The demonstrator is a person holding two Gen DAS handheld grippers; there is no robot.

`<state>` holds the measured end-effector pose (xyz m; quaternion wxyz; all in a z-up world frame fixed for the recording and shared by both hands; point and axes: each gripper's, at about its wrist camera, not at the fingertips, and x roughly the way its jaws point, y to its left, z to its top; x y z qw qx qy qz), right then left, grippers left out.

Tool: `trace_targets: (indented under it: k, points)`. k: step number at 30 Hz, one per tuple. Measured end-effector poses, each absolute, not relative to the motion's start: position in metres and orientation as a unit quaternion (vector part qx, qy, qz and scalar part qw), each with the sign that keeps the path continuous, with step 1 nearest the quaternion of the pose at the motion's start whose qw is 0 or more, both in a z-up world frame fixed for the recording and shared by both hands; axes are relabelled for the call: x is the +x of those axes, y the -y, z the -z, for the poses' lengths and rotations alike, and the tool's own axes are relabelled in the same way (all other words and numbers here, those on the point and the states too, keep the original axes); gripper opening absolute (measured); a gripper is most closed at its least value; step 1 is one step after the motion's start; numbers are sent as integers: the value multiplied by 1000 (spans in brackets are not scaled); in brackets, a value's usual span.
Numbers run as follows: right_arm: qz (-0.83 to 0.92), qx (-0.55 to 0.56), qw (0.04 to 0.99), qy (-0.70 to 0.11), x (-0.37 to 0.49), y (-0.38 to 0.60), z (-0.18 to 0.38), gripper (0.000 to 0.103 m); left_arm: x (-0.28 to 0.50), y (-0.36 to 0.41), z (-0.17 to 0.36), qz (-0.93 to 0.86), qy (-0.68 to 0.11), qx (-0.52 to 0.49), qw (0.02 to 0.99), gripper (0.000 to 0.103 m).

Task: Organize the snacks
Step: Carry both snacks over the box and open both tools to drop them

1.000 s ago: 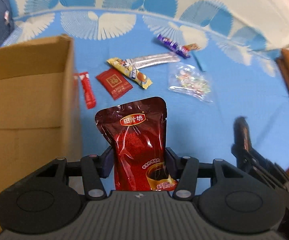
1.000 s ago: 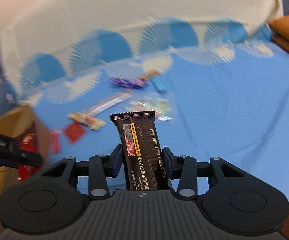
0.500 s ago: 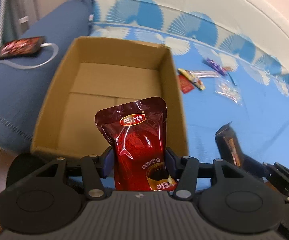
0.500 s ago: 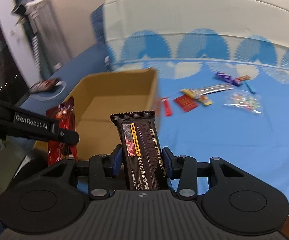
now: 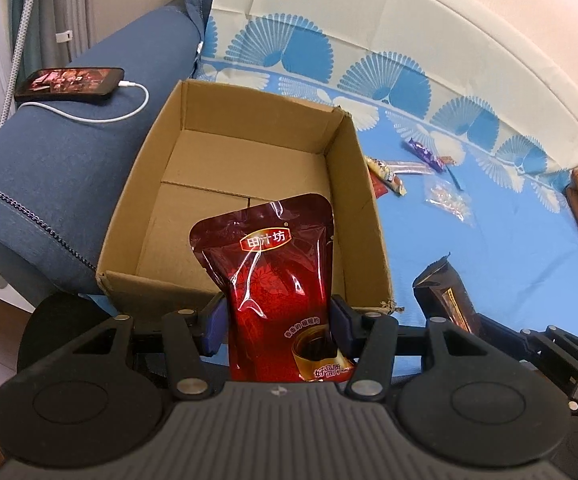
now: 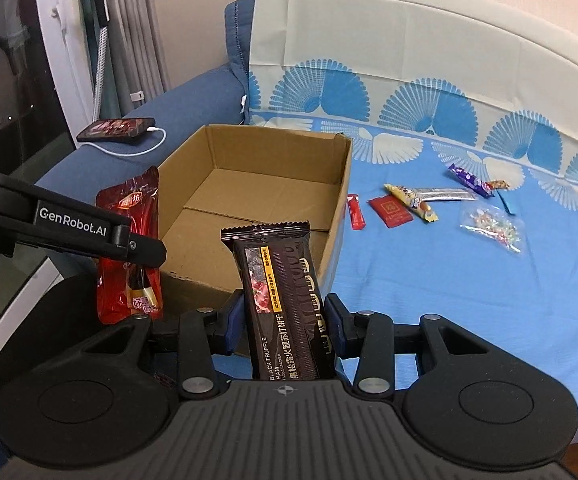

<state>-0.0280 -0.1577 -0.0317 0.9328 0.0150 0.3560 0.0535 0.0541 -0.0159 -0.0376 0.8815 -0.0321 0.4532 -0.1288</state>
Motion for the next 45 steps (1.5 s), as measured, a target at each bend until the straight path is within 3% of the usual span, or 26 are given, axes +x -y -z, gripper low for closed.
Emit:
trace_targets:
  k: [17,40,42,45]
  points:
    - [-58,-12,932,-356,46,138,33,44,114,10,44,141,-440,10,887,58]
    - [-38,-11,911,-411,162,140,89,44,240,30,100,132,-467,81,870,59]
    - [-37,-10,910,-412,166,139,91,45,245,30,106,130,-471,83,868,62]
    - [-33,-10,915,-401,168,138,90,48,250,29,106,136,-473,83,867,91]
